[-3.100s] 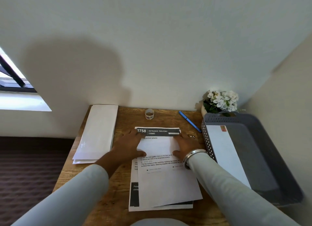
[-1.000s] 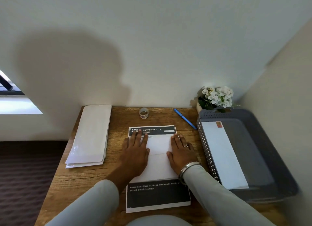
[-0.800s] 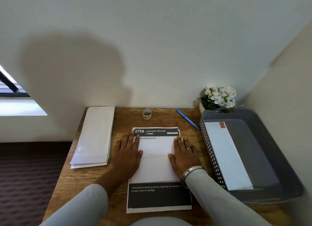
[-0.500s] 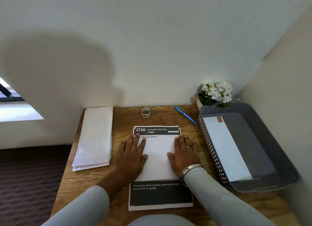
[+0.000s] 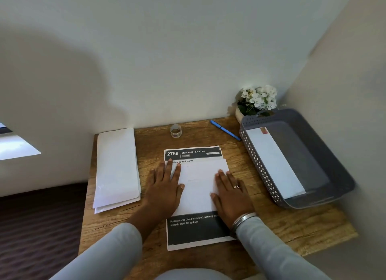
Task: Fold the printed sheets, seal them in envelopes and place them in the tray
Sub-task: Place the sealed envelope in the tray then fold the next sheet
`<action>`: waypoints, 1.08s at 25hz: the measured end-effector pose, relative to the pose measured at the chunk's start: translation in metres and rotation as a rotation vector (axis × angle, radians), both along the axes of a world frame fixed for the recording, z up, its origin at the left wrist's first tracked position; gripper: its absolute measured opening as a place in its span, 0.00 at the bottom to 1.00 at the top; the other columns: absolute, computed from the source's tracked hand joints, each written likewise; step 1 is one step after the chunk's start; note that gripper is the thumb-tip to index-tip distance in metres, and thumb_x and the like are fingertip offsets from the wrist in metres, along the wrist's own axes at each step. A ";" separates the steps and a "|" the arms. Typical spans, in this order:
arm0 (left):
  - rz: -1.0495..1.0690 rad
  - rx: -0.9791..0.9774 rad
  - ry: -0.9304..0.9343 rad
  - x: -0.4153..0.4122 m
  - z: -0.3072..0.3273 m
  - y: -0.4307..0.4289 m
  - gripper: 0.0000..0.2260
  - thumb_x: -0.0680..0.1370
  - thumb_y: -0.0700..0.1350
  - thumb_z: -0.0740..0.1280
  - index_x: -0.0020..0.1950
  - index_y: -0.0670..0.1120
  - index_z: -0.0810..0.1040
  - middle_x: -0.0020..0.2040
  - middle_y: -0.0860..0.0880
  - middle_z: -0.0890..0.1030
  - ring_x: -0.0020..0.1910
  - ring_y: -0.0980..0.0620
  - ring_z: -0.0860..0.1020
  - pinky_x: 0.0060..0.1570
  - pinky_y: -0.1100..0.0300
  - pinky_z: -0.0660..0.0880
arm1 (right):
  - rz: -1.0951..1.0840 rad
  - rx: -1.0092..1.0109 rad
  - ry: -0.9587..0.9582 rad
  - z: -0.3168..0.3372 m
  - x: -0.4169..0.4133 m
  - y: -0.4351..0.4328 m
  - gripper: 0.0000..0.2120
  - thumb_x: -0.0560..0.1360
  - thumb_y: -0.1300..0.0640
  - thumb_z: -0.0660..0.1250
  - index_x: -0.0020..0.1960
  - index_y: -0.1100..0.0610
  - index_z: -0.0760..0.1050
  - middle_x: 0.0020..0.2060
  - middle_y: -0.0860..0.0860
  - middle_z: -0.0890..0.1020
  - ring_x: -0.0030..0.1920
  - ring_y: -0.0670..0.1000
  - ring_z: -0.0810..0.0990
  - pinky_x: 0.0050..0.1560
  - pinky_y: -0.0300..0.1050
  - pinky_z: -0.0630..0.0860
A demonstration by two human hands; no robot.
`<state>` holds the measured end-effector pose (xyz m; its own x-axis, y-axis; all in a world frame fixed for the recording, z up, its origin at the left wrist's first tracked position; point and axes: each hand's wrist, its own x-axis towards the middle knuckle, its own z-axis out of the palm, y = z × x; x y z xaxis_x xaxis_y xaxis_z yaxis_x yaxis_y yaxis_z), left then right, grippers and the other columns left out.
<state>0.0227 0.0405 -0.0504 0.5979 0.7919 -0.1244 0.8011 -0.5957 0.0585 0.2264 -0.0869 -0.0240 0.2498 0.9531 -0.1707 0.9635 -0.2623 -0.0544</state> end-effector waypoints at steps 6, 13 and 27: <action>-0.022 0.008 0.013 -0.001 0.002 -0.001 0.31 0.82 0.62 0.47 0.82 0.49 0.49 0.82 0.43 0.50 0.80 0.39 0.48 0.76 0.39 0.50 | 0.075 -0.053 0.072 0.006 -0.040 0.016 0.29 0.83 0.45 0.48 0.80 0.53 0.47 0.80 0.51 0.49 0.80 0.55 0.47 0.78 0.55 0.50; -0.184 -0.016 0.023 0.011 0.016 -0.030 0.29 0.85 0.57 0.49 0.82 0.48 0.43 0.82 0.47 0.42 0.80 0.43 0.39 0.78 0.40 0.44 | 0.023 -0.018 0.063 0.003 -0.022 0.003 0.25 0.81 0.45 0.47 0.78 0.42 0.53 0.79 0.47 0.55 0.79 0.55 0.52 0.76 0.58 0.53; -0.144 -0.030 0.022 -0.030 0.014 -0.027 0.30 0.82 0.60 0.48 0.81 0.46 0.56 0.82 0.45 0.54 0.81 0.44 0.51 0.76 0.45 0.50 | 0.100 -0.003 0.114 0.008 -0.048 0.045 0.26 0.82 0.47 0.49 0.79 0.51 0.57 0.79 0.52 0.56 0.79 0.57 0.54 0.77 0.56 0.55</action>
